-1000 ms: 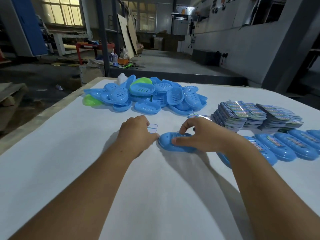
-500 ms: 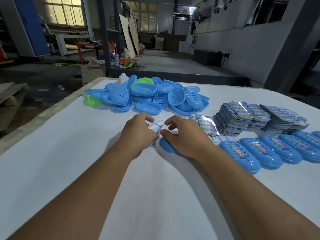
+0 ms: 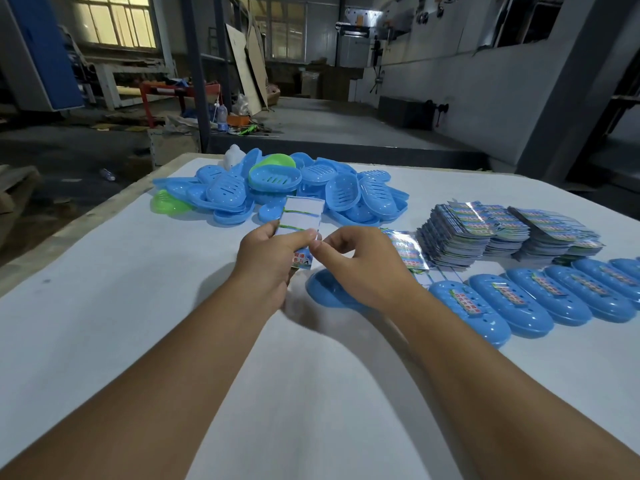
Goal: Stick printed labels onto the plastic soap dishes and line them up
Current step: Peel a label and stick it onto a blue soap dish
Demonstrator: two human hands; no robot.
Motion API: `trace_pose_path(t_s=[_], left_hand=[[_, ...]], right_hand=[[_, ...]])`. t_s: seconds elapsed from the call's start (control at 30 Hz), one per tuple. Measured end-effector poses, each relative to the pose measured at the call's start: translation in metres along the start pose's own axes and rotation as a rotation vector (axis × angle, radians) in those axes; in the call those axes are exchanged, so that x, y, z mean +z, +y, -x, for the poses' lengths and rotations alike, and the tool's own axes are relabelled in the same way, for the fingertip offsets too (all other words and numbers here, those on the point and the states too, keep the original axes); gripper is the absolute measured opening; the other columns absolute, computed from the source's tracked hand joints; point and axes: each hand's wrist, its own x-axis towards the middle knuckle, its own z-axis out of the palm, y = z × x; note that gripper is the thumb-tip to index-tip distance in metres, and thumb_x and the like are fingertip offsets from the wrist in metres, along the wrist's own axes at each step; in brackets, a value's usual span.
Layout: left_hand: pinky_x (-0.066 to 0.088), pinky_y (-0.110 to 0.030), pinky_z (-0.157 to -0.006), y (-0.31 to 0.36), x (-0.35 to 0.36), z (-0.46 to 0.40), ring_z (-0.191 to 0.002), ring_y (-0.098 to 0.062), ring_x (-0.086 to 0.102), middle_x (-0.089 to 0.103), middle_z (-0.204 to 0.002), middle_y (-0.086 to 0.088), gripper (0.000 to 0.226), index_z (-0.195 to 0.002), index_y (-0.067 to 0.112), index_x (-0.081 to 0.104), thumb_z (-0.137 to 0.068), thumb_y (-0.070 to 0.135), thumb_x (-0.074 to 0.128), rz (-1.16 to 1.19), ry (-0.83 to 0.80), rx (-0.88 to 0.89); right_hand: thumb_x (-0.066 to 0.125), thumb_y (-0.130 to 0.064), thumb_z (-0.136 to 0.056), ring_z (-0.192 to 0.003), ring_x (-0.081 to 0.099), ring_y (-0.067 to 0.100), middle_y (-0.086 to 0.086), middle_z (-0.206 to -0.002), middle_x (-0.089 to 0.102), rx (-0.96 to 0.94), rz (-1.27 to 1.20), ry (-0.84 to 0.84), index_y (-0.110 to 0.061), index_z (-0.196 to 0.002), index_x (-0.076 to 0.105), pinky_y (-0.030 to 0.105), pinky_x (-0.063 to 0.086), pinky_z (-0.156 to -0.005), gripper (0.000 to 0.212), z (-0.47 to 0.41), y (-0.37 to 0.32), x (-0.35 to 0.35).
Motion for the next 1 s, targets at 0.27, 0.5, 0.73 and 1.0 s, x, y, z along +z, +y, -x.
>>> trace_pose_path(t_s=[0.27, 0.5, 0.73, 1.0], left_hand=[[0.052, -0.017, -0.055, 0.001, 0.003, 0.003, -0.069, -0.006, 0.071, 0.077, -0.087, 0.005, 0.018, -0.1, 0.02, 0.072, -0.084, 0.012, 0.076, 0.039, -0.093, -0.056], [0.041, -0.031, -0.067, 0.005, -0.001, -0.006, -0.083, -0.01, 0.069, 0.078, -0.085, 0.006, 0.007, -0.092, 0.021, 0.062, -0.085, 0.021, 0.065, -0.252, 0.028, 0.05], [0.04, -0.03, -0.058, 0.001, -0.002, -0.008, -0.064, -0.013, 0.054, 0.073, -0.086, -0.007, 0.031, -0.087, 0.026, 0.052, -0.075, 0.022, 0.08, -0.525, 0.054, 0.177], [0.039, -0.027, -0.056, 0.002, -0.003, -0.007, -0.059, -0.011, 0.051, 0.071, -0.072, 0.002, 0.032, -0.086, 0.026, 0.051, -0.075, 0.02, 0.08, -0.547, 0.029, 0.208]], right_hand=[[0.077, -0.014, -0.088, -0.067, 0.068, 0.006, -0.002, -0.075, 0.075, 0.091, -0.481, 0.043, -0.017, -0.094, 0.061, 0.018, 0.052, -0.062, 0.018, -0.002, -0.003, -0.006], [0.065, -0.014, -0.095, -0.067, 0.067, -0.005, -0.015, -0.067, 0.071, 0.121, -0.383, 0.23, -0.028, -0.097, 0.057, 0.014, 0.051, -0.061, 0.017, -0.011, 0.01, -0.015], [0.068, -0.016, -0.095, -0.066, 0.066, -0.003, -0.01, -0.067, 0.07, 0.095, -0.392, 0.242, -0.027, -0.094, 0.056, 0.01, 0.048, -0.058, 0.016, -0.013, 0.015, -0.015], [0.068, -0.021, -0.095, -0.068, 0.067, -0.001, -0.009, -0.072, 0.07, 0.094, -0.343, 0.238, -0.029, -0.093, 0.055, 0.011, 0.051, -0.06, 0.016, -0.013, 0.015, -0.014]])
